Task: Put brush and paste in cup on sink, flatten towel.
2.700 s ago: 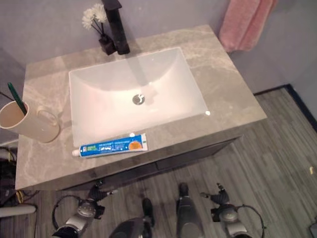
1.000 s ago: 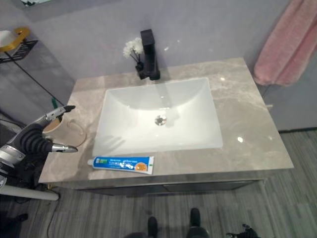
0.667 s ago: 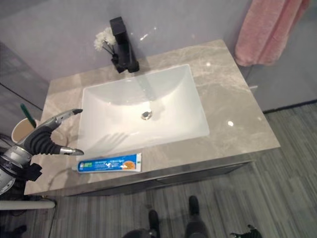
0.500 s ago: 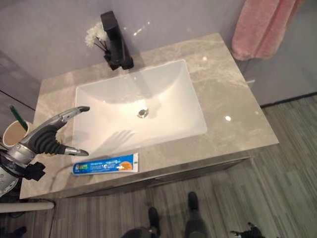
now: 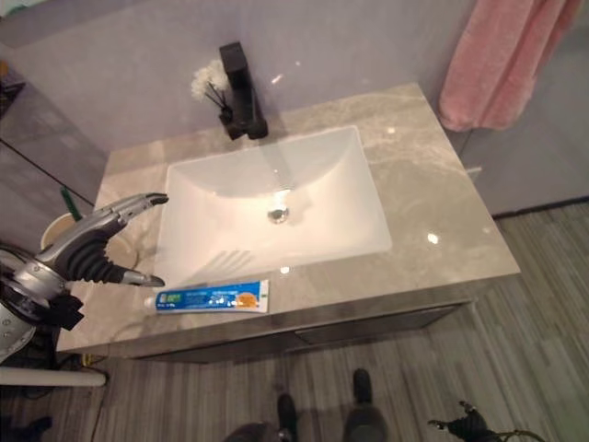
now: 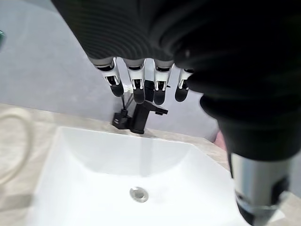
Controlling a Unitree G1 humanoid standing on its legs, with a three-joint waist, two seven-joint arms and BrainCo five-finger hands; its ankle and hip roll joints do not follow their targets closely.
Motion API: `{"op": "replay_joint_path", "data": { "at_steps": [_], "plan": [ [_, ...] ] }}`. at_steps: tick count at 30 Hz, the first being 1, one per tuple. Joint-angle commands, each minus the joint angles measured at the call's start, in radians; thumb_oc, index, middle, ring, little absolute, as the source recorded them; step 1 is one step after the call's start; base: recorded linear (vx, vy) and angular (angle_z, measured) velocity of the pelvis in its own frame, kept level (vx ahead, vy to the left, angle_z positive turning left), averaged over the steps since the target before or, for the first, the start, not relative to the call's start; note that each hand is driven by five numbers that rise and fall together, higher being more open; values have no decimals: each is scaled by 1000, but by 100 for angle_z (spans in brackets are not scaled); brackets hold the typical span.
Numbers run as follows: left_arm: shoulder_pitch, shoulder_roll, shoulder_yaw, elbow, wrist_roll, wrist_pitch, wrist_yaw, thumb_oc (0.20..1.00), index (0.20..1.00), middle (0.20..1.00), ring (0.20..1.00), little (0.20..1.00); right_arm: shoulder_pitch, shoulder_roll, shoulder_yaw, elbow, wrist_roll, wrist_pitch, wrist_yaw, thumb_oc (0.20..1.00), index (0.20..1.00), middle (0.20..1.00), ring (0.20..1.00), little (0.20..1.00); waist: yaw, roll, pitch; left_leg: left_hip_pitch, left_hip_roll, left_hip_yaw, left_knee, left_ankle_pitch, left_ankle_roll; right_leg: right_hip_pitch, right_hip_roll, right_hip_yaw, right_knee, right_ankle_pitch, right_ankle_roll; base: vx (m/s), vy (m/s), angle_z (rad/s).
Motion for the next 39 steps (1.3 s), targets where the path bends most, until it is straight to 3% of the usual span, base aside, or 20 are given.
{"op": "replay_joint_path", "data": {
  "at_steps": [1,9,16,24,39],
  "plan": [
    [30,13,51,34,15,3,-1,1000,1000,1000,1000,1000,13,-31,19,-18,-24,12,9,1000,1000,1000,1000,1000,-20,-17,-29,31,24,17,38,25,-35,96,-66,-10,80,-116,55,54,-50,14],
    [93,-59,33,64,44,23,-15,1000,1000,1000,1000,1000,19,-30,46,-38,-46,15,23,1000,1000,1000,1000,1000,-4,-29,-44,89,27,-7,15,35,-40,185,-53,-49,41,-124,41,41,-42,15],
    [72,-95,-33,103,72,35,-16,1000,1000,1000,1000,1000,19,-44,48,-71,-46,12,18,1000,1000,1000,1000,1000,-9,-39,-30,78,35,-18,11,37,-44,176,-39,-61,38,-129,33,-9,-37,7],
    [20,-75,-93,102,81,31,-11,1000,1000,1000,1000,1000,8,-68,32,-90,-35,13,-8,1000,1000,1000,1000,1000,-22,-33,31,15,51,-17,15,56,-49,93,-25,-54,61,-116,32,-73,-22,-2],
    [-35,-58,-151,84,101,17,-3,1000,1000,1000,1000,1000,-26,-92,48,-138,-33,3,-28,1000,1000,1000,1000,1000,-35,-4,61,-53,52,6,21,69,-51,2,-22,-34,85,-109,33,-25,8,-4]
  ]
}}
